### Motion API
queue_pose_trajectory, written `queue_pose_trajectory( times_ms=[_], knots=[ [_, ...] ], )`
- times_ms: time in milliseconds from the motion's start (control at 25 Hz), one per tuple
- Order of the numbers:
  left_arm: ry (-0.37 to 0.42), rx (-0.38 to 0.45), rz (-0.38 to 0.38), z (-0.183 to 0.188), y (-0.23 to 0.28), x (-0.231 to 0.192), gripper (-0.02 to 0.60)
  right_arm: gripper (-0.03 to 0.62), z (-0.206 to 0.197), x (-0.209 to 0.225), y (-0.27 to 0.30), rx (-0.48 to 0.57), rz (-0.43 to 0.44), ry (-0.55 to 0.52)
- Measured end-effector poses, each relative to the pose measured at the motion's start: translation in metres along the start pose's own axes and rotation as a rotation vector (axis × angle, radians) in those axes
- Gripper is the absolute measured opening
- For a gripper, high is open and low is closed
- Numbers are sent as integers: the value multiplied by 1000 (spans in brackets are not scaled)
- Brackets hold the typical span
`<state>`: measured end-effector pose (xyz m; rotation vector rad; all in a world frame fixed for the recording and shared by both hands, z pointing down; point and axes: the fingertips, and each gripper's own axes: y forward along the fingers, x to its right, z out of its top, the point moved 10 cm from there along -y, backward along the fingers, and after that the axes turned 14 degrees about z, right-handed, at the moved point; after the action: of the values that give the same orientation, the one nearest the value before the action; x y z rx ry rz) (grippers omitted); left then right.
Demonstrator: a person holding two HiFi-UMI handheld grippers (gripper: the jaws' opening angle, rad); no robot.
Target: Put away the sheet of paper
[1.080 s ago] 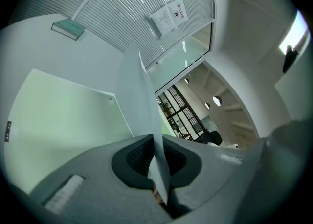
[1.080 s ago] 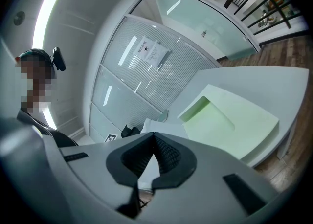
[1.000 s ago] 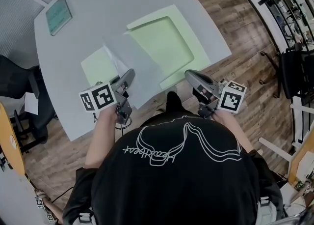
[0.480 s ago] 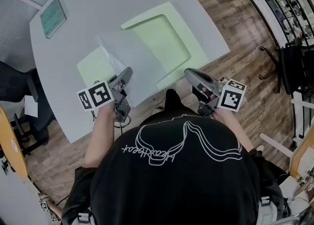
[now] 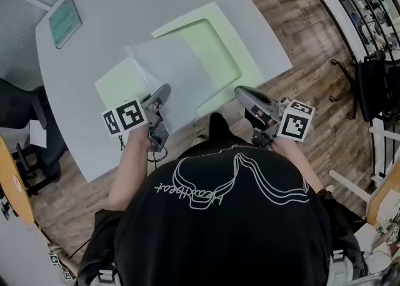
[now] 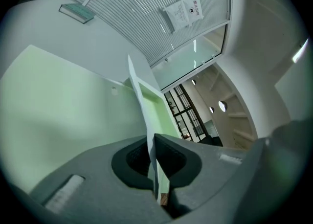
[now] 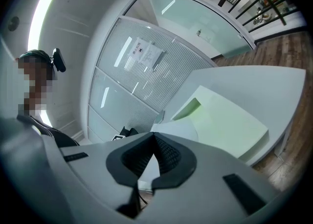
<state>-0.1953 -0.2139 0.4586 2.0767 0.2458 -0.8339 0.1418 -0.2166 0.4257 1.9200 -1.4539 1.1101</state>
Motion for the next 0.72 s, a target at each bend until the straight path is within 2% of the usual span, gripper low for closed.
queue_pose_trajectory(
  times_ms=[720],
  knots=[
    [-74,-47,17,3,44,-7,11,9,8,21,-11,36,-32,28]
  ],
)
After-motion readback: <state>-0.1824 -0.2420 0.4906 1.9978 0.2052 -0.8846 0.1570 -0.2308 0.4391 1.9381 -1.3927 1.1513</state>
